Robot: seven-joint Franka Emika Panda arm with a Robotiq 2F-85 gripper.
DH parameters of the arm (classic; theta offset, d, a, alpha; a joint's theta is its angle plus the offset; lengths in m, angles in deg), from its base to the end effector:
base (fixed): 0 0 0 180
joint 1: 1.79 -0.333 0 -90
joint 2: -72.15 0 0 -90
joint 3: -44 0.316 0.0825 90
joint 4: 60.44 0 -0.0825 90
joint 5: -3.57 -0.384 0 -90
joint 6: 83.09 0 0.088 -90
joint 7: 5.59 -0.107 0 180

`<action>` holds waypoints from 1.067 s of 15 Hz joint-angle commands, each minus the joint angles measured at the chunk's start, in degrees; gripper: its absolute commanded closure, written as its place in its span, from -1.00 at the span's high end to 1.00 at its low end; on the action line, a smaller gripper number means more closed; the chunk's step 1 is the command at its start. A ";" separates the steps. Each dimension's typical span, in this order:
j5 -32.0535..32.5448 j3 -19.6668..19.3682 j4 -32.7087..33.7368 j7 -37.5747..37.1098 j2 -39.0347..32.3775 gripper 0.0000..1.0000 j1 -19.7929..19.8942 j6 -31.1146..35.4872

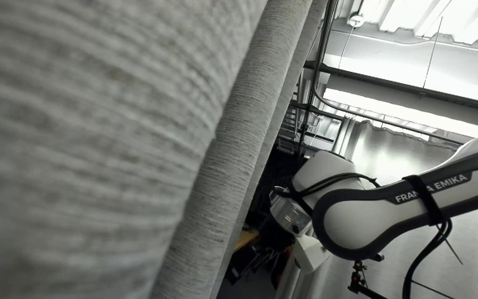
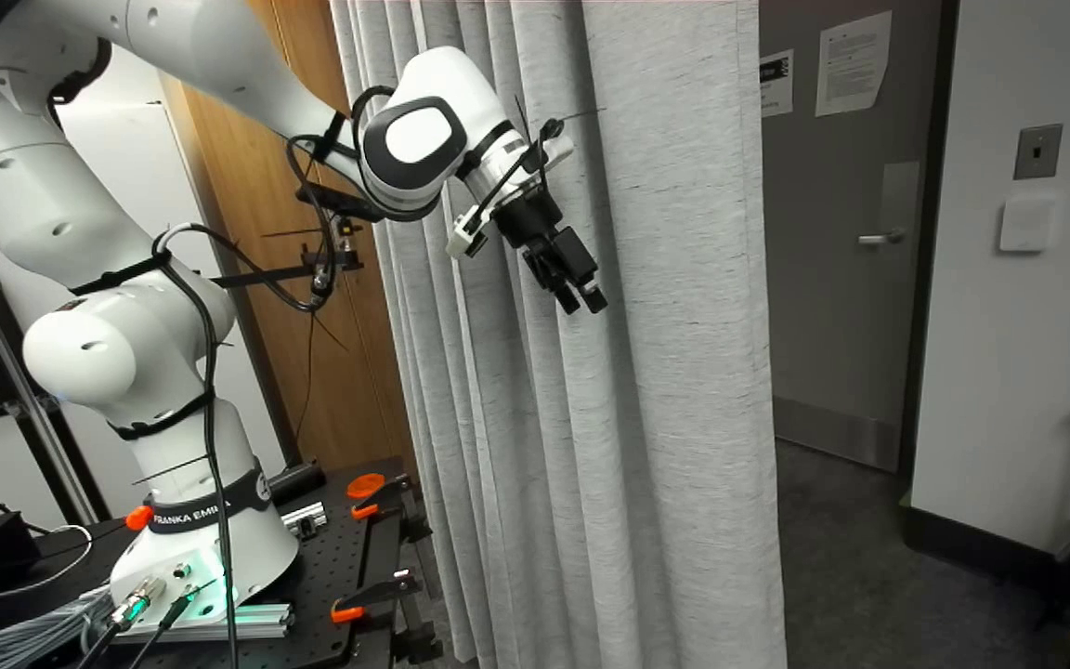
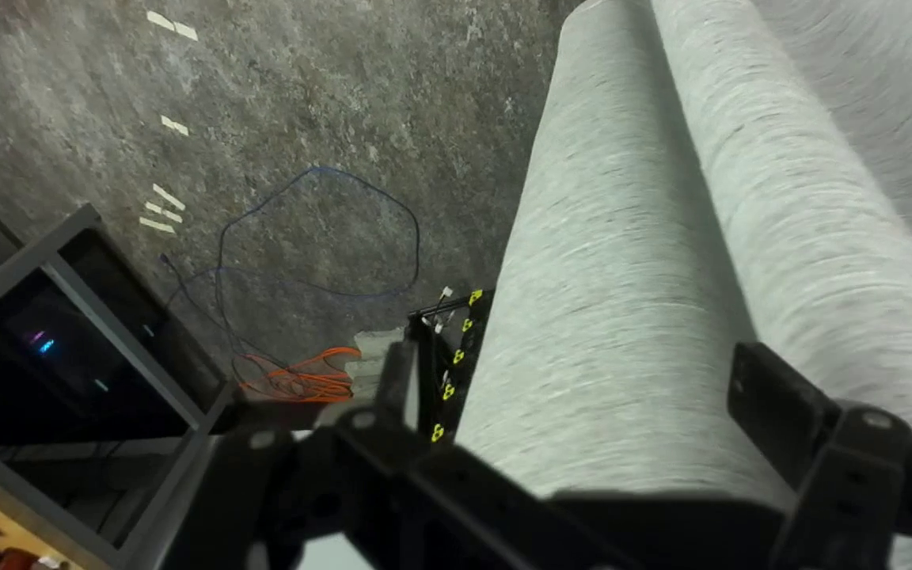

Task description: Open the curtains

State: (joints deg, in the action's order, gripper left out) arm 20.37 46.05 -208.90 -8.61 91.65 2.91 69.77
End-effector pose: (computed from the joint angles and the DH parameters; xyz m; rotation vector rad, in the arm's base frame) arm 0.4457 -0.0120 0.4178 2.8771 0.1943 0.6048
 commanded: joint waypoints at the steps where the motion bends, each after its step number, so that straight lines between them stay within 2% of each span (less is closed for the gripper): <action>1: -2.88 -5.54 2.48 7.01 -4.87 1.00 0.39 8.41; 2: -4.47 -7.24 3.07 9.41 -5.91 1.00 -0.25 10.45; 4: -12.17 -11.89 4.04 18.37 -7.94 1.00 -4.74 14.44; 5: -17.05 -16.68 4.50 22.95 -8.52 1.00 -11.03 15.66; 9: -36.21 -26.68 6.60 39.81 -4.60 1.00 -27.29 10.46; 11: -42.19 -30.42 8.09 47.96 -3.35 1.00 -32.96 8.51; 14: -46.24 -33.66 11.80 55.58 -5.46 1.00 -35.66 7.45; 16: -46.65 -34.81 13.19 58.37 -6.41 1.00 -36.28 10.49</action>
State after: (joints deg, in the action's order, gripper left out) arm -23.86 13.90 -198.60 43.93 86.41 -31.36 78.94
